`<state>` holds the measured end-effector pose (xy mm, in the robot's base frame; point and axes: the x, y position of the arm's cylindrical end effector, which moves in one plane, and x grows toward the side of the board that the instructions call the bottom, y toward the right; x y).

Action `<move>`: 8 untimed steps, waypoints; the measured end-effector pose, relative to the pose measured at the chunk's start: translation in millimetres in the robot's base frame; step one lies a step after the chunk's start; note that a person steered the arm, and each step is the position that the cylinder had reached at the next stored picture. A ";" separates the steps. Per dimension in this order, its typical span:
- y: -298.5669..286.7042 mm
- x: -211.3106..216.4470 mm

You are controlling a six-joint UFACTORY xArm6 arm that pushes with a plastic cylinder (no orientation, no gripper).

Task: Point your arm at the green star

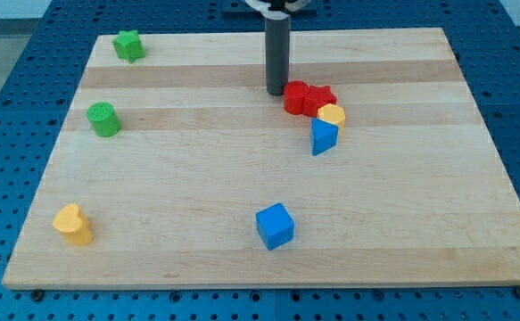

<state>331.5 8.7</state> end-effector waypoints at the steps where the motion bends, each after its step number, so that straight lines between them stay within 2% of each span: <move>1: 0.0 0.0; 4: -8.8 -21.9; 6: -84.2 -29.5; 8: -206.8 -30.5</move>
<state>300.9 -198.1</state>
